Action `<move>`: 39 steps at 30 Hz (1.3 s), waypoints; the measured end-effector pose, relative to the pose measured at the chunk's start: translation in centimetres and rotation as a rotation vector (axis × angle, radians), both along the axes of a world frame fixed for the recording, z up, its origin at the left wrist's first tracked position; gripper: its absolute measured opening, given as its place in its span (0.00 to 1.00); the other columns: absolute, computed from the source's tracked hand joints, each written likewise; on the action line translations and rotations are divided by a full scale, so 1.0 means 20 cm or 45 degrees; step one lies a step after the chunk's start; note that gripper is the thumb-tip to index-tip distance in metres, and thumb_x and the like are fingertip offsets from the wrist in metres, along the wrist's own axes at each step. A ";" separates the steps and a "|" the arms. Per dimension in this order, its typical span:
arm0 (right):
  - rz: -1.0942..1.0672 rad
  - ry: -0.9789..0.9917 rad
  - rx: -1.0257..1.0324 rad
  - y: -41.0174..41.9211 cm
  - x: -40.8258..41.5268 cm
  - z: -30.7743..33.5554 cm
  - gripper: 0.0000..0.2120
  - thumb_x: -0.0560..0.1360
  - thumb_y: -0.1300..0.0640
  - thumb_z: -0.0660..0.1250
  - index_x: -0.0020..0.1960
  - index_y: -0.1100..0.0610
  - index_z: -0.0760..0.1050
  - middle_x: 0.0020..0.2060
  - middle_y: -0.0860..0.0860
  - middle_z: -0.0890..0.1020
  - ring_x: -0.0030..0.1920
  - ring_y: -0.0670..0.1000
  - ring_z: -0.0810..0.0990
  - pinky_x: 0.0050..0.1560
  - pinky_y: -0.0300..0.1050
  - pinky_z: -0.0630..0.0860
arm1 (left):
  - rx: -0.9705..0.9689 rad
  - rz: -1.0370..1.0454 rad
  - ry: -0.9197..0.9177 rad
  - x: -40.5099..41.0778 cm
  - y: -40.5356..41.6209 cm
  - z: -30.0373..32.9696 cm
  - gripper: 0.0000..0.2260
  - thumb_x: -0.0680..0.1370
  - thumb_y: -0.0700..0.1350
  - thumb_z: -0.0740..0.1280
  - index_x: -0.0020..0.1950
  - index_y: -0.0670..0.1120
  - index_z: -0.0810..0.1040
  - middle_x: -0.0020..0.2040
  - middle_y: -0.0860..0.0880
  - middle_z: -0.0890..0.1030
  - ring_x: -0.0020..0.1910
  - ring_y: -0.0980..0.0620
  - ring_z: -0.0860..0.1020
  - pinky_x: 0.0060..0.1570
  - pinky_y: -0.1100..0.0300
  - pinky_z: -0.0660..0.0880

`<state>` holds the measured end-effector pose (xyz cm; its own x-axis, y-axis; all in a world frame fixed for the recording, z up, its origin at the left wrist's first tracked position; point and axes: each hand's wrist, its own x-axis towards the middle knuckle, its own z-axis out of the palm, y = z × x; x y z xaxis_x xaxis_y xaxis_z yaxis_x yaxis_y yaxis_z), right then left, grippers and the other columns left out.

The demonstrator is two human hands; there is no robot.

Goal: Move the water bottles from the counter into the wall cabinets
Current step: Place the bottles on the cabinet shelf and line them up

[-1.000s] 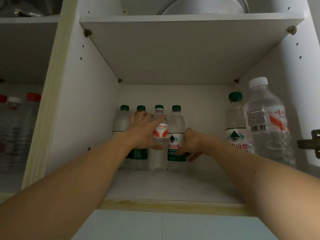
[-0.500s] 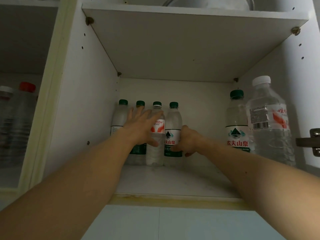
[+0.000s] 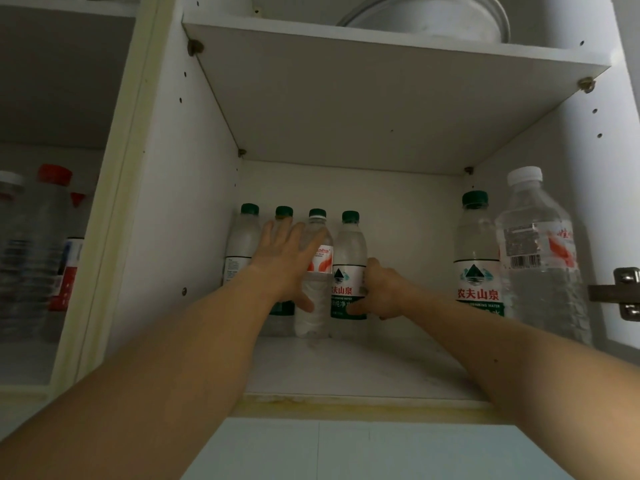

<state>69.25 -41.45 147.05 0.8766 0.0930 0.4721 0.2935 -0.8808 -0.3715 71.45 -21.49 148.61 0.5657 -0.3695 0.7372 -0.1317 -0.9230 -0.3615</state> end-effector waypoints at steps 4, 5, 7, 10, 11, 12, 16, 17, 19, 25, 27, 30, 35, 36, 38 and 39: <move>0.000 -0.029 -0.017 -0.01 0.00 0.00 0.40 0.71 0.55 0.79 0.74 0.58 0.58 0.64 0.57 0.77 0.60 0.56 0.78 0.54 0.47 0.78 | 0.008 0.073 0.011 -0.01 -0.02 0.01 0.65 0.61 0.70 0.77 0.82 0.51 0.37 0.81 0.42 0.48 0.79 0.36 0.46 0.75 0.36 0.41; -0.003 -0.027 -0.021 -0.01 0.00 0.00 0.40 0.71 0.55 0.78 0.74 0.58 0.58 0.64 0.57 0.76 0.61 0.56 0.78 0.54 0.47 0.78 | 0.012 0.082 0.006 -0.02 -0.02 0.01 0.65 0.61 0.70 0.77 0.82 0.50 0.37 0.81 0.41 0.49 0.79 0.36 0.46 0.75 0.36 0.42; -0.011 -0.022 -0.042 -0.01 -0.02 0.00 0.40 0.71 0.55 0.78 0.74 0.58 0.58 0.64 0.57 0.76 0.61 0.56 0.78 0.54 0.46 0.77 | 0.021 0.081 -0.010 -0.03 -0.02 0.00 0.65 0.61 0.70 0.77 0.82 0.50 0.39 0.80 0.41 0.50 0.79 0.36 0.48 0.75 0.36 0.44; -0.042 -0.053 -0.084 0.01 -0.05 0.00 0.40 0.71 0.52 0.78 0.74 0.58 0.58 0.63 0.57 0.76 0.61 0.56 0.78 0.53 0.45 0.76 | 0.046 0.012 -0.077 -0.03 0.00 0.00 0.64 0.59 0.71 0.77 0.81 0.51 0.43 0.78 0.42 0.56 0.76 0.37 0.54 0.75 0.37 0.47; -0.067 -0.086 -0.113 0.02 -0.06 0.01 0.39 0.72 0.51 0.78 0.74 0.58 0.59 0.62 0.56 0.77 0.59 0.56 0.79 0.54 0.46 0.77 | 0.030 -0.035 -0.100 -0.03 0.01 0.00 0.63 0.58 0.71 0.77 0.81 0.52 0.45 0.77 0.43 0.57 0.76 0.38 0.55 0.74 0.38 0.47; -0.091 -0.128 -0.141 0.03 -0.08 0.02 0.38 0.73 0.50 0.77 0.74 0.57 0.60 0.61 0.56 0.78 0.57 0.55 0.79 0.55 0.48 0.79 | -0.004 -0.090 -0.118 -0.03 0.02 0.01 0.62 0.58 0.72 0.76 0.81 0.52 0.47 0.77 0.44 0.59 0.75 0.39 0.56 0.75 0.38 0.47; -0.096 -0.330 -0.146 0.06 -0.24 0.07 0.31 0.76 0.50 0.72 0.73 0.54 0.62 0.59 0.54 0.79 0.53 0.54 0.80 0.52 0.51 0.81 | -0.191 -0.255 -0.190 -0.05 0.04 0.06 0.56 0.59 0.75 0.73 0.80 0.53 0.54 0.73 0.45 0.65 0.72 0.42 0.62 0.73 0.41 0.55; -0.086 -0.382 -0.145 0.06 -0.29 0.08 0.29 0.77 0.50 0.72 0.73 0.54 0.62 0.60 0.55 0.78 0.55 0.55 0.79 0.54 0.52 0.81 | -0.239 -0.288 -0.223 -0.06 0.04 0.07 0.55 0.61 0.74 0.73 0.79 0.52 0.55 0.72 0.45 0.67 0.71 0.42 0.63 0.72 0.43 0.57; -0.084 -0.488 -0.168 0.05 -0.40 0.08 0.30 0.78 0.49 0.70 0.74 0.55 0.62 0.65 0.56 0.75 0.63 0.57 0.76 0.60 0.54 0.78 | -0.313 -0.367 -0.293 -0.08 0.02 0.08 0.51 0.64 0.71 0.74 0.79 0.50 0.59 0.71 0.44 0.69 0.69 0.43 0.65 0.69 0.44 0.61; -0.149 -0.937 -0.346 -0.09 -0.76 0.00 0.23 0.81 0.50 0.64 0.74 0.55 0.66 0.68 0.52 0.71 0.68 0.53 0.68 0.60 0.48 0.74 | -0.460 -0.667 -0.390 -0.19 -0.10 0.11 0.41 0.70 0.69 0.71 0.76 0.48 0.67 0.68 0.45 0.72 0.65 0.45 0.67 0.65 0.47 0.64; -0.199 -1.046 -0.428 -0.16 -0.86 -0.04 0.21 0.80 0.53 0.65 0.71 0.57 0.70 0.65 0.53 0.73 0.66 0.55 0.69 0.59 0.48 0.75 | -0.438 -0.728 -0.342 -0.22 -0.15 0.11 0.39 0.70 0.67 0.72 0.74 0.47 0.69 0.67 0.45 0.73 0.64 0.45 0.68 0.64 0.47 0.66; -0.316 -1.103 -0.507 -0.27 -0.96 -0.09 0.22 0.77 0.56 0.69 0.70 0.59 0.72 0.67 0.57 0.72 0.66 0.60 0.69 0.59 0.53 0.74 | -0.476 -0.779 -0.125 -0.25 -0.20 0.11 0.39 0.70 0.66 0.72 0.75 0.47 0.68 0.69 0.46 0.70 0.66 0.46 0.67 0.65 0.47 0.69; -0.439 -0.966 -0.212 -0.41 -0.98 -0.17 0.37 0.76 0.55 0.70 0.79 0.52 0.55 0.75 0.55 0.54 0.73 0.63 0.57 0.66 0.58 0.70 | -0.619 -0.966 0.271 -0.39 -0.39 0.13 0.39 0.71 0.67 0.71 0.76 0.51 0.65 0.71 0.49 0.69 0.64 0.52 0.72 0.63 0.49 0.74; -0.419 -0.924 -0.113 -0.42 -0.98 -0.18 0.40 0.76 0.54 0.70 0.80 0.50 0.50 0.76 0.53 0.52 0.74 0.62 0.56 0.66 0.59 0.72 | -0.650 -1.018 0.351 -0.42 -0.45 0.13 0.39 0.72 0.67 0.71 0.77 0.51 0.64 0.70 0.49 0.70 0.61 0.52 0.73 0.60 0.51 0.75; -0.363 -0.838 0.070 -0.45 -0.97 -0.21 0.45 0.76 0.55 0.70 0.80 0.44 0.42 0.75 0.52 0.53 0.72 0.63 0.61 0.64 0.60 0.74 | -0.709 -1.090 0.527 -0.47 -0.57 0.12 0.37 0.74 0.64 0.70 0.78 0.52 0.61 0.70 0.47 0.72 0.60 0.51 0.75 0.58 0.53 0.76; -0.342 -0.803 0.140 -0.46 -0.95 -0.22 0.47 0.77 0.56 0.70 0.80 0.41 0.39 0.74 0.53 0.56 0.70 0.63 0.67 0.63 0.59 0.74 | -0.747 -1.117 0.620 -0.48 -0.63 0.11 0.37 0.75 0.62 0.70 0.79 0.52 0.59 0.71 0.46 0.71 0.61 0.49 0.75 0.59 0.52 0.76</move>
